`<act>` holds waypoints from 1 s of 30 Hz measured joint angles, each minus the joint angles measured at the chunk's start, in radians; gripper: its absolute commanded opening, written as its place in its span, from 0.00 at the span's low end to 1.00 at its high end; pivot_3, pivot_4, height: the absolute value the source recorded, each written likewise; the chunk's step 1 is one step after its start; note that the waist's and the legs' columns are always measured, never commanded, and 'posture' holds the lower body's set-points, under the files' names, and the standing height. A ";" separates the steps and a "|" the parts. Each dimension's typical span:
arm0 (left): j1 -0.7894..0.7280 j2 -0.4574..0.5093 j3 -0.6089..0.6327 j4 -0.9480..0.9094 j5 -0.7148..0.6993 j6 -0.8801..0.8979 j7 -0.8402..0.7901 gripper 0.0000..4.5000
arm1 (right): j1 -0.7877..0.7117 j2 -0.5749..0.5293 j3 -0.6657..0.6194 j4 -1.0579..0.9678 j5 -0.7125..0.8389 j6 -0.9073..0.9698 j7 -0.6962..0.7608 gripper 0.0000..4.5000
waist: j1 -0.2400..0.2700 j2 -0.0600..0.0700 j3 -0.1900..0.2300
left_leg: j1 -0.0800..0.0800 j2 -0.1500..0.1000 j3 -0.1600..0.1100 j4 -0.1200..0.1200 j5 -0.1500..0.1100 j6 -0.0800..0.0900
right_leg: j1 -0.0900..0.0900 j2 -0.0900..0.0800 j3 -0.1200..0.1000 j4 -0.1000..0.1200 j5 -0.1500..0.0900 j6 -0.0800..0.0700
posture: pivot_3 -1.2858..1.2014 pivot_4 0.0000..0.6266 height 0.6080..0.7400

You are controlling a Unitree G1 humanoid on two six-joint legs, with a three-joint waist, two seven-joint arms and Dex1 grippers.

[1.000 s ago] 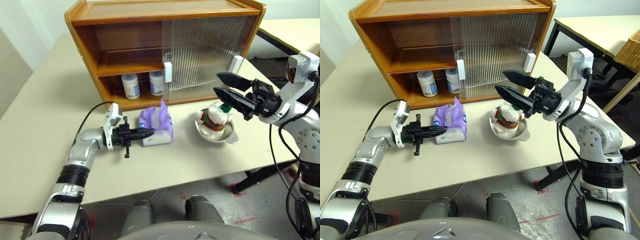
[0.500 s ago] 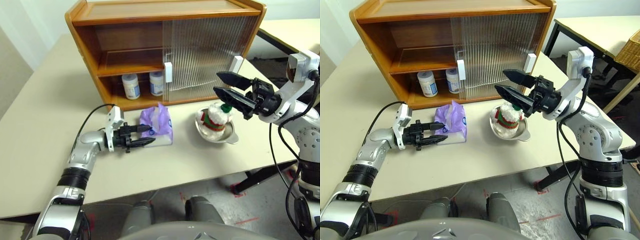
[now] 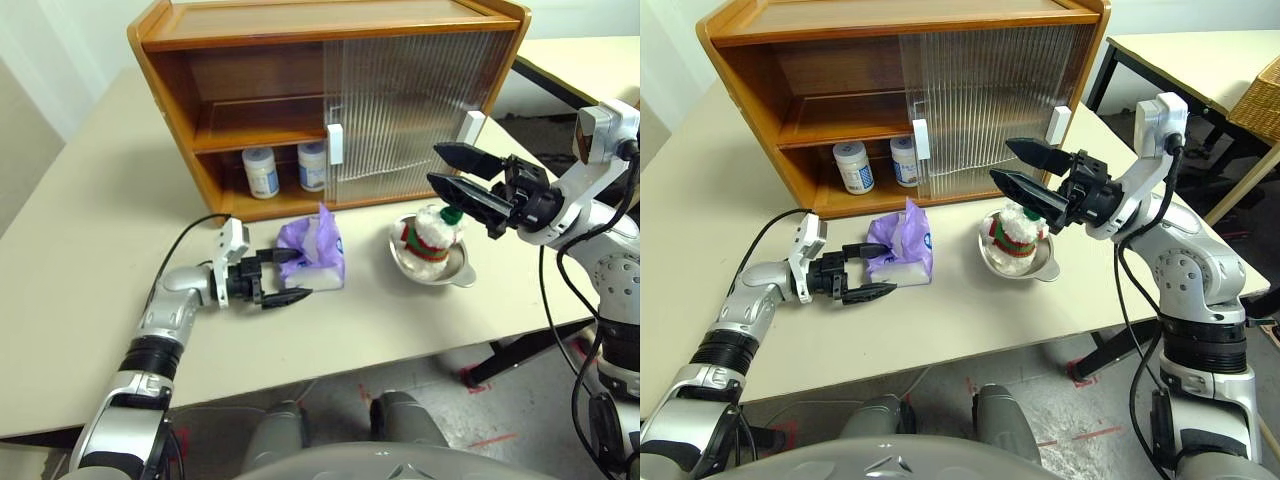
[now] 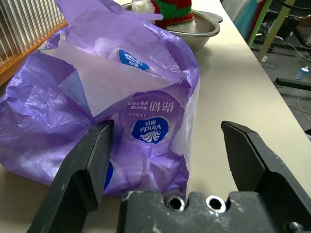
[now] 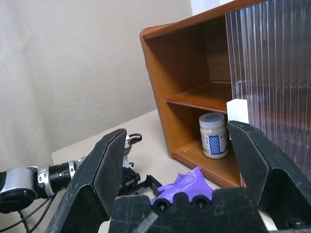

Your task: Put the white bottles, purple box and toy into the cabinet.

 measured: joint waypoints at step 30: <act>-0.021 0.070 0.171 -0.542 -0.275 0.464 0.204 0.00 | -0.023 0.024 0.020 0.026 -0.025 -0.015 0.003 1.00 | 0.001 0.000 0.000 | 0.000 0.000 -0.001 0.000 0.000 0.000 | 0.000 0.001 0.000 0.001 0.000 0.001 | 0.50 0.00 1.00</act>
